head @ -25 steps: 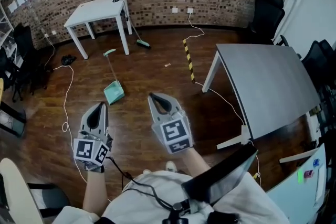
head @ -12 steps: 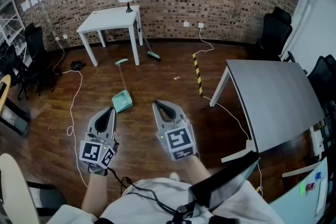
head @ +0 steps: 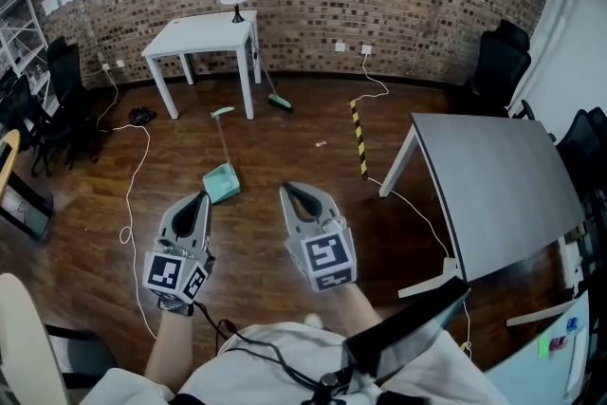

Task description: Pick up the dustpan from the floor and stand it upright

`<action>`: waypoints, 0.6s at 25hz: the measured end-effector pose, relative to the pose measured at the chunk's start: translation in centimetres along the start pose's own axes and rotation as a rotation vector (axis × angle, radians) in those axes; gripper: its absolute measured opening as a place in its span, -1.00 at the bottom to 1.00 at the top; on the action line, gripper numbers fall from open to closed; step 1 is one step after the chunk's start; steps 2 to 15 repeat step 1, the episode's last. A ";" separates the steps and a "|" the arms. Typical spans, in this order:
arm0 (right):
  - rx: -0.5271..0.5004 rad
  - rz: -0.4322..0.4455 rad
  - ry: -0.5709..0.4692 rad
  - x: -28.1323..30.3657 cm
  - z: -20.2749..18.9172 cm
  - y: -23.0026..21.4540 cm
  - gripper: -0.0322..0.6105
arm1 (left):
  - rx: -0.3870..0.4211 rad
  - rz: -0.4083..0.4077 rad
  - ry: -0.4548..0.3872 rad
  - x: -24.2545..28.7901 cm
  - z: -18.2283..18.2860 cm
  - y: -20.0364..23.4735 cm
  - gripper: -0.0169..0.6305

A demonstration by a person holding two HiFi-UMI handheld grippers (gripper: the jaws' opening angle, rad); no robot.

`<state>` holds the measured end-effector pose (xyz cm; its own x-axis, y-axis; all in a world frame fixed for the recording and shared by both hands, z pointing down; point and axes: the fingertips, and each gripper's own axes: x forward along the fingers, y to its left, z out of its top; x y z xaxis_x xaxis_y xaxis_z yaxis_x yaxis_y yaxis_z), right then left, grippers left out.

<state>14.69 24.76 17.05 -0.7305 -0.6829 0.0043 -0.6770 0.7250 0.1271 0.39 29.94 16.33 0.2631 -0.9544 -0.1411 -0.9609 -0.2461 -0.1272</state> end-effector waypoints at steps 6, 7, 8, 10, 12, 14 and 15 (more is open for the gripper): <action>0.000 0.000 -0.001 0.0 0.0 0.0 -0.92 | 0.000 -0.002 -0.001 0.1 0.1 0.0 -0.95; 0.000 0.000 -0.001 0.0 0.0 0.0 -0.92 | 0.000 -0.002 -0.001 0.1 0.1 0.0 -0.95; 0.000 0.000 -0.001 0.0 0.0 0.0 -0.92 | 0.000 -0.002 -0.001 0.1 0.1 0.0 -0.95; 0.000 0.000 -0.001 0.0 0.0 0.0 -0.92 | 0.000 -0.002 -0.001 0.1 0.1 0.0 -0.95; 0.000 0.000 -0.001 0.0 0.0 0.0 -0.92 | 0.000 -0.002 -0.001 0.1 0.1 0.0 -0.95; 0.000 0.000 -0.001 0.0 0.0 0.0 -0.92 | 0.000 -0.002 -0.001 0.1 0.1 0.0 -0.95; 0.000 0.000 -0.001 0.0 0.0 0.0 -0.92 | 0.000 -0.002 -0.001 0.1 0.1 0.0 -0.95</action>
